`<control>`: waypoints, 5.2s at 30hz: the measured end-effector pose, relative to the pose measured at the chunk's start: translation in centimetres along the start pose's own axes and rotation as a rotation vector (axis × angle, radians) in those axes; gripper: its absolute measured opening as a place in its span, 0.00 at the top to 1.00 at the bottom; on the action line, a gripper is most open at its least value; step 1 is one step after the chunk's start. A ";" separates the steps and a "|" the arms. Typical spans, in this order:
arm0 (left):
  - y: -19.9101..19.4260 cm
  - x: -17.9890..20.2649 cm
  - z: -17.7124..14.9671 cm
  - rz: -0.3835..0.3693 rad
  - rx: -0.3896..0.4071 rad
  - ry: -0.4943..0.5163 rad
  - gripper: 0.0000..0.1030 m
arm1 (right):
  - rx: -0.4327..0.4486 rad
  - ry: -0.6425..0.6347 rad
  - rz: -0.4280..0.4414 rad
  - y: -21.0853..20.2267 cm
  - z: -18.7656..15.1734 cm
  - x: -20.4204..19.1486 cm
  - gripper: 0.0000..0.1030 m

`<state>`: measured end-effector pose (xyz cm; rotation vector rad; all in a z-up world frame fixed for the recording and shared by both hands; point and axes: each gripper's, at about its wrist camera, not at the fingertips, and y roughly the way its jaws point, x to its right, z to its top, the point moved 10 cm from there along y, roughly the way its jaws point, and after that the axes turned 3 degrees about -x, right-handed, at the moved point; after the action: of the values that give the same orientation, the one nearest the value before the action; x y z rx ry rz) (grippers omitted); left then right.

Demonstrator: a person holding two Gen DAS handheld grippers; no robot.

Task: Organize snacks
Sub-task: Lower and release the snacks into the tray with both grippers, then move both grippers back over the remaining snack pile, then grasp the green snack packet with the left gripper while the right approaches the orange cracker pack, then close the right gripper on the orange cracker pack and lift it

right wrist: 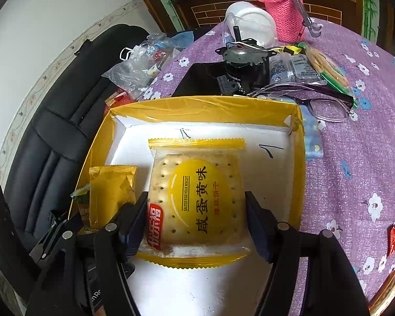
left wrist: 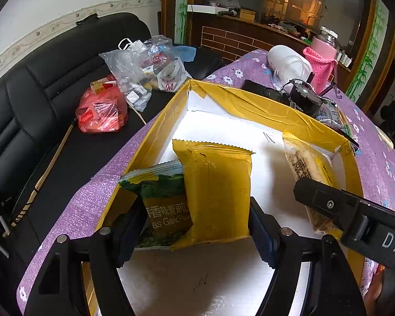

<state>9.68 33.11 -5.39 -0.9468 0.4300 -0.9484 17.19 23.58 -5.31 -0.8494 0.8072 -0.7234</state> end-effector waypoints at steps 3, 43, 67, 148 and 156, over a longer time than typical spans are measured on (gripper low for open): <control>0.0 0.0 0.0 -0.001 0.002 0.000 0.24 | 0.004 -0.011 -0.006 0.1 0.0 -0.2 0.33; -6.0 1.5 1.7 -0.176 0.253 0.000 0.11 | 0.251 0.186 0.132 -18.0 -13.0 15.3 0.32; -14.9 20.9 -9.3 -0.452 0.170 0.424 0.11 | 0.315 0.433 0.183 -19.6 -18.1 28.5 0.30; -10.0 24.0 -13.1 -0.536 0.025 0.402 0.52 | 0.079 -0.259 -0.237 -12.7 -16.6 19.9 0.47; -10.0 24.0 -13.3 -0.528 0.029 0.414 0.52 | 0.096 -0.178 -0.224 -13.3 -16.2 21.2 0.47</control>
<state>8.77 4.07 -2.39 -0.8507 0.5215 -1.6422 11.30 -5.57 -7.37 -0.9118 0.5196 -0.8633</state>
